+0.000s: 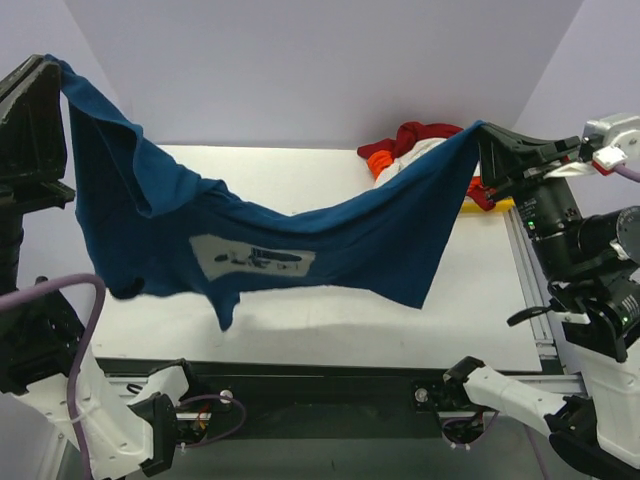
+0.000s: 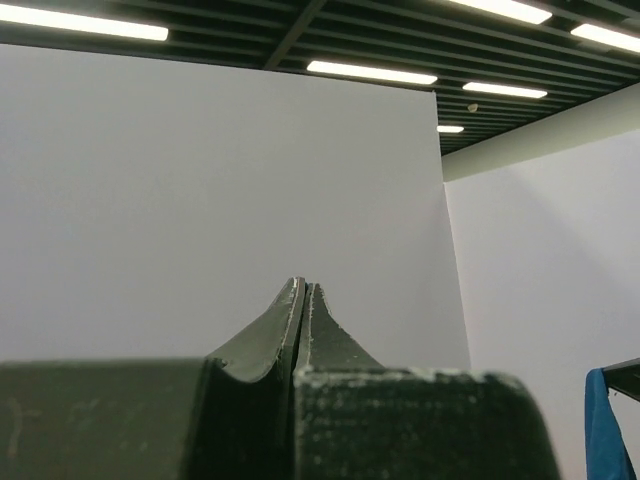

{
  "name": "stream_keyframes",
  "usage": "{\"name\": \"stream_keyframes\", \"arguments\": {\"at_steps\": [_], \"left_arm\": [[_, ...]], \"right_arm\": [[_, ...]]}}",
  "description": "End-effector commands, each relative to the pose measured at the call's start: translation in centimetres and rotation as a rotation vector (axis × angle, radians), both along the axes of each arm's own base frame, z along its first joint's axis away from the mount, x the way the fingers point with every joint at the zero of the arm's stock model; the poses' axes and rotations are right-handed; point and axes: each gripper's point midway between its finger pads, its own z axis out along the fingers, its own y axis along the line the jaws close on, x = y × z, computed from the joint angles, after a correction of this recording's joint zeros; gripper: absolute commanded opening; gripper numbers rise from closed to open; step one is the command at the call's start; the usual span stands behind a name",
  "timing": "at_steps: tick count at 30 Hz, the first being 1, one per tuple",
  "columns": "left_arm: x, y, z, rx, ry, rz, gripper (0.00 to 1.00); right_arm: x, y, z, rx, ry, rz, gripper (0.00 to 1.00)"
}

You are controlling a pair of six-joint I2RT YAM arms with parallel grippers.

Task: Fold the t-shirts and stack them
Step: Flatten out the tshirt

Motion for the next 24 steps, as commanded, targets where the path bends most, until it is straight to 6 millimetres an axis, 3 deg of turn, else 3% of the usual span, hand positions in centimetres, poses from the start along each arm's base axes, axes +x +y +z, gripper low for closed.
{"name": "stream_keyframes", "arguments": {"at_steps": [1,2,4,5,7,8,9,10,11,12,13,14,15,16,17,19,22,24], "left_arm": [[10.4,4.2,-2.9,-0.111,0.200,-0.014,0.00],[12.3,4.8,-4.0,-0.122,0.236,-0.027,0.00],[19.1,7.1,-8.4,-0.175,0.365,-0.046,0.00],[21.7,7.8,-10.6,-0.198,0.421,-0.052,0.00],[28.5,8.9,-17.0,-0.232,0.561,-0.079,0.00],[30.6,8.9,-19.2,-0.232,0.607,-0.085,0.00],[32.6,8.9,-21.4,-0.234,0.657,-0.089,0.00],[36.2,9.3,-26.1,-0.237,0.752,-0.076,0.00],[38.0,8.6,-28.3,-0.237,0.794,-0.076,0.07],[39.6,8.4,-30.6,-0.240,0.842,-0.070,0.23],[42.4,8.6,-34.6,-0.240,0.917,-0.058,0.31],[43.7,8.3,-36.3,-0.238,0.949,-0.052,0.41],[44.9,8.2,-38.5,-0.239,0.998,-0.046,0.50],[46.9,8.4,-42.2,-0.234,1.066,-0.029,0.63],[47.7,8.4,-42.8,-0.224,1.077,-0.025,0.66],[49.0,7.5,-46.4,-0.196,1.144,-0.011,0.72],[48.9,5.9,-49.2,-0.160,1.189,0.012,0.76],[47.8,4.6,-51.0,-0.145,1.226,0.029,0.77]], "right_arm": [[3.3,1.0,-0.7,-0.022,0.021,-0.063,0.00],[5.6,1.6,-2.3,-0.039,0.071,-0.093,0.00],[8.8,2.2,-4.9,-0.043,0.144,-0.113,0.00],[11.6,3.0,-7.2,-0.062,0.206,-0.118,0.00],[15.3,2.6,-9.9,-0.006,0.284,-0.127,0.00],[18.3,3.3,-13.2,-0.026,0.364,-0.140,0.00],[20.3,2.7,-14.2,-0.016,0.376,-0.163,0.00],[21.9,3.1,-15.6,-0.012,0.410,-0.149,0.00],[24.9,3.6,-18.4,-0.025,0.470,-0.158,0.00],[26.5,3.7,-19.9,-0.030,0.503,-0.166,0.00],[28.1,3.3,-21.1,-0.022,0.529,-0.173,0.02],[30.7,3.7,-23.8,-0.032,0.578,-0.176,0.07],[31.9,3.6,-25.1,-0.038,0.610,-0.176,0.16],[33.0,3.2,-26.7,-0.046,0.655,-0.167,0.41],[34.5,3.8,-30.3,-0.067,0.728,-0.142,0.50],[35.6,4.0,-31.3,-0.076,0.755,-0.134,0.66],[36.0,4.3,-34.2,-0.105,0.804,-0.118,0.73],[35.1,4.8,-35.8,-0.119,0.841,-0.095,0.75]]}}
